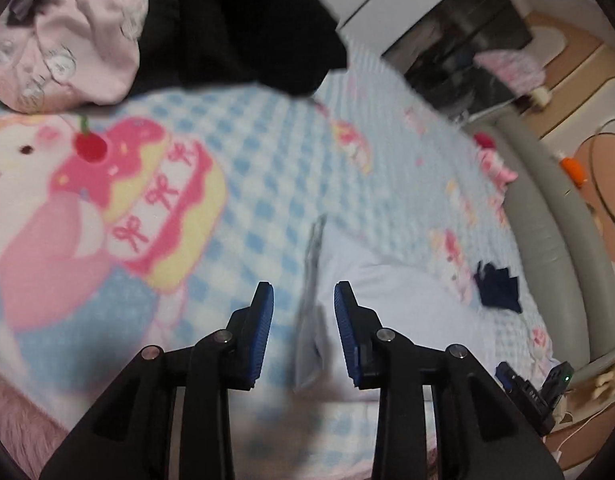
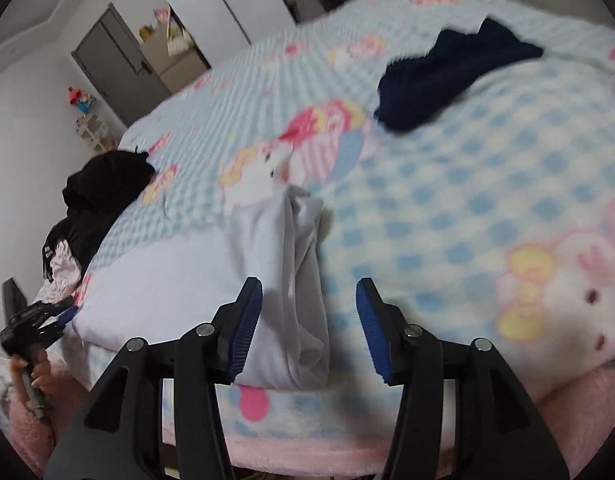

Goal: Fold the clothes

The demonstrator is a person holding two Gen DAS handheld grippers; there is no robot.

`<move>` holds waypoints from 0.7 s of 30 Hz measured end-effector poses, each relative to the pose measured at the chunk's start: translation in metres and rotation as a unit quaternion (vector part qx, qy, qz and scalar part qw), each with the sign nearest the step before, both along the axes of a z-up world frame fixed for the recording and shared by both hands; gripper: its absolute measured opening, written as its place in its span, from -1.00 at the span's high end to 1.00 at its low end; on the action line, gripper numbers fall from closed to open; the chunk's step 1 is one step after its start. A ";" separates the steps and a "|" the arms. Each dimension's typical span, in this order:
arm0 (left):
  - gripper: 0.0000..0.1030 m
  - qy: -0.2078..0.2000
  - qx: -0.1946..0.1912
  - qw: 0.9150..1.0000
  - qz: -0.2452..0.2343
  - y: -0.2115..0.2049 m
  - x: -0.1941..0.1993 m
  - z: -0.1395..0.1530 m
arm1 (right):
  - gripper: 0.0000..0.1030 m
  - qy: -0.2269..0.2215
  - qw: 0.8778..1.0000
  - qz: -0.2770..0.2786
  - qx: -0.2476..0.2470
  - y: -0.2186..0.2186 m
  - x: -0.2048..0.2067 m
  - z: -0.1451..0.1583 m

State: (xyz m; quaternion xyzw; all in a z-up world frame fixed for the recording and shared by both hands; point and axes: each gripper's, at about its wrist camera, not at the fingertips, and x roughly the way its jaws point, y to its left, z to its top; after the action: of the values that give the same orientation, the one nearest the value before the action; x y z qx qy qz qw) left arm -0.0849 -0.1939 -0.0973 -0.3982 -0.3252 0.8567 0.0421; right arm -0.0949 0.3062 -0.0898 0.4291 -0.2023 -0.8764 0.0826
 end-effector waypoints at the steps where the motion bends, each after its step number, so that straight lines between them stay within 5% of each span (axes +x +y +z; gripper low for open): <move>1: 0.35 0.008 -0.005 1.000 -0.015 0.007 0.002 0.002 | 0.00 0.008 1.000 0.000 0.002 -0.002 0.004 0.003; 8: 0.35 0.048 -0.124 0.983 -0.124 0.092 -0.004 0.015 | 0.00 0.019 0.993 0.067 0.099 -0.053 0.018 0.003; 13: 0.35 -0.039 -0.218 0.963 -0.155 0.134 -0.022 -0.021 | 0.02 -0.016 0.985 0.067 0.160 -0.058 0.016 -0.016; 19: 0.79 -0.066 -0.156 0.979 -0.116 0.091 -0.020 -0.024 | 0.01 -0.047 0.976 0.030 0.209 -0.038 0.018 -0.031; 21: 0.80 -0.066 -0.132 0.983 -0.105 0.082 -0.017 -0.022 | -0.03 -0.039 0.970 0.024 0.237 -0.039 0.021 -0.029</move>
State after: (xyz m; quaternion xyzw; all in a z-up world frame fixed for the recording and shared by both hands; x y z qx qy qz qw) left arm -0.1015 -0.1120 -0.1193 -0.4878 -0.1677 0.8548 0.0571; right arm -0.0742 0.2675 -0.1190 0.4753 0.0187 -0.8796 -0.0086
